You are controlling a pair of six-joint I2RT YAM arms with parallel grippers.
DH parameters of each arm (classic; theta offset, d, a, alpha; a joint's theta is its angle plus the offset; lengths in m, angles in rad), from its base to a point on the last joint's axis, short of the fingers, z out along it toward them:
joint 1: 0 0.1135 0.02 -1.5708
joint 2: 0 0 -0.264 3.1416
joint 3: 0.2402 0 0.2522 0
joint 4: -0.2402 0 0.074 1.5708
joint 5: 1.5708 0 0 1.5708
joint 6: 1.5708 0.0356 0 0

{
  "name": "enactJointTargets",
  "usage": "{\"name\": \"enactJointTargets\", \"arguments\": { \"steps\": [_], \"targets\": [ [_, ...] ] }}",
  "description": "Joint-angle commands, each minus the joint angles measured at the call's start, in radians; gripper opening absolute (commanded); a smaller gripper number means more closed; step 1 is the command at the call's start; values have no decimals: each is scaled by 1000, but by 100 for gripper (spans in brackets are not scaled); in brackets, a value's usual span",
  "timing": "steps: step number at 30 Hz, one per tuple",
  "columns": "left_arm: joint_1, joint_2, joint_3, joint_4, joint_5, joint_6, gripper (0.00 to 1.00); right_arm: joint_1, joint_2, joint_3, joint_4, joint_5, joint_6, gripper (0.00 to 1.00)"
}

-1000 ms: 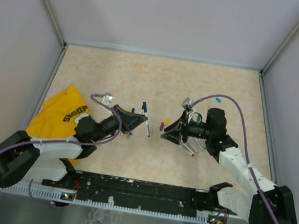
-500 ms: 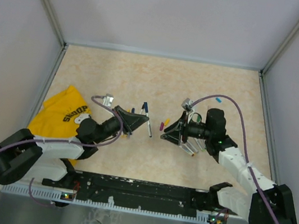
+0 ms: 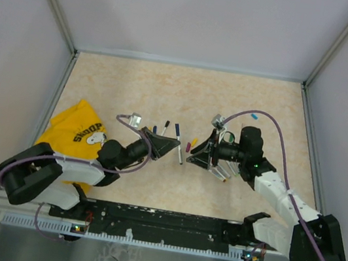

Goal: Open the pen caps
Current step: Pick up the pen from the center of the board.

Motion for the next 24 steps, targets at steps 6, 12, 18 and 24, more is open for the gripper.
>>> {"name": "enactJointTargets", "arguments": {
  "steps": [6,12,18,24],
  "targets": [
    [-70,121,106,116,-70,22,0,24,10,-2,79,-35,24,50],
    [-92,175,131,150,-79,24,0,35,17,-3,83,-26,40,43],
    [-100,192,133,163,-83,39,0,34,21,8,75,-10,53,0],
    [-99,140,72,207,-78,101,47,22,22,43,7,-9,18,0]
  ]
}}
